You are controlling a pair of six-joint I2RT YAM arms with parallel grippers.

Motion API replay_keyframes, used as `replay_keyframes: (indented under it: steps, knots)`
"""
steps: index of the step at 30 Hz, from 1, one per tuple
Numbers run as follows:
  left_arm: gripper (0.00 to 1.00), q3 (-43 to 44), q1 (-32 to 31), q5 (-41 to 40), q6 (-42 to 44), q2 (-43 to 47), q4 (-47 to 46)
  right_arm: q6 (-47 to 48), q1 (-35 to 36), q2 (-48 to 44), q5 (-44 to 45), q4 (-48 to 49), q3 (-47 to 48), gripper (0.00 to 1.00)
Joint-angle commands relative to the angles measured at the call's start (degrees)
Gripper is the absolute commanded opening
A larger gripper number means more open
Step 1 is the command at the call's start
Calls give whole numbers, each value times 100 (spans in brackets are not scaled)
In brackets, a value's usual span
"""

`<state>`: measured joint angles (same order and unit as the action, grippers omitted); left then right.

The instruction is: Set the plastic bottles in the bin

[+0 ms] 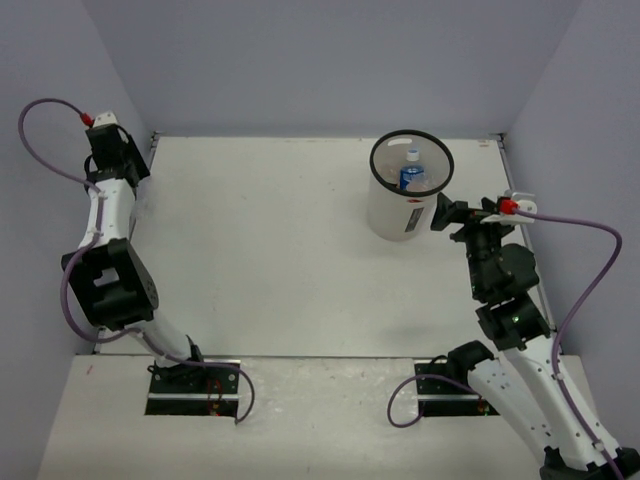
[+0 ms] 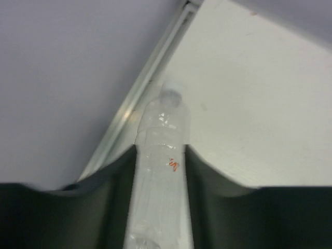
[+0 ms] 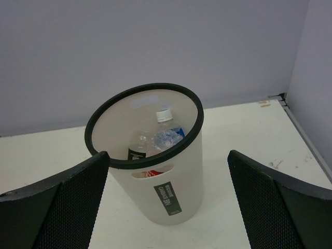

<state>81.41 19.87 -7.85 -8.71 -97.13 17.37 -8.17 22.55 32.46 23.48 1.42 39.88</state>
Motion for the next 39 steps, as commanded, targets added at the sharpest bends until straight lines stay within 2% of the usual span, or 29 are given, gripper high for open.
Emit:
replay_keyframes:
  steps: [1,4,6,9,14,15,18,19,24,28,33,39]
  knots:
    - [0,170,-369,750,-361,419,-371,-116,-5,-55,-6,217,-28,99]
    - [0,159,-751,750,-425,722,-431,-141,-5,-112,-51,176,-7,99]
    - [0,113,-898,1051,-531,837,-472,-141,-5,-173,-98,146,-9,99]
    - [0,7,-949,1166,-663,1087,-555,-146,-5,-245,-125,100,-11,99]
    - [0,-2,-950,833,-408,1100,-435,-169,-5,-301,-151,106,-33,99]
    - [6,8,-950,849,-347,1040,-375,-175,-5,-296,-155,114,-34,99]
    - [97,43,-950,1098,-341,830,-144,-176,-5,-233,-177,130,-33,99]
    - [100,-6,-950,1206,-374,819,-138,-168,-5,-207,-185,130,-25,99]
    - [100,-748,-1054,1310,-1325,1146,-51,-199,-5,-68,-287,85,33,99]
    - [100,-1252,-1500,793,-1505,1143,9,-223,-5,-82,-362,57,40,99]
    - [100,-1031,-1990,307,-1435,403,386,-226,-5,-172,-353,52,5,99]
    - [100,-788,-2758,276,-1545,-232,-62,-214,-5,-127,-322,58,5,99]
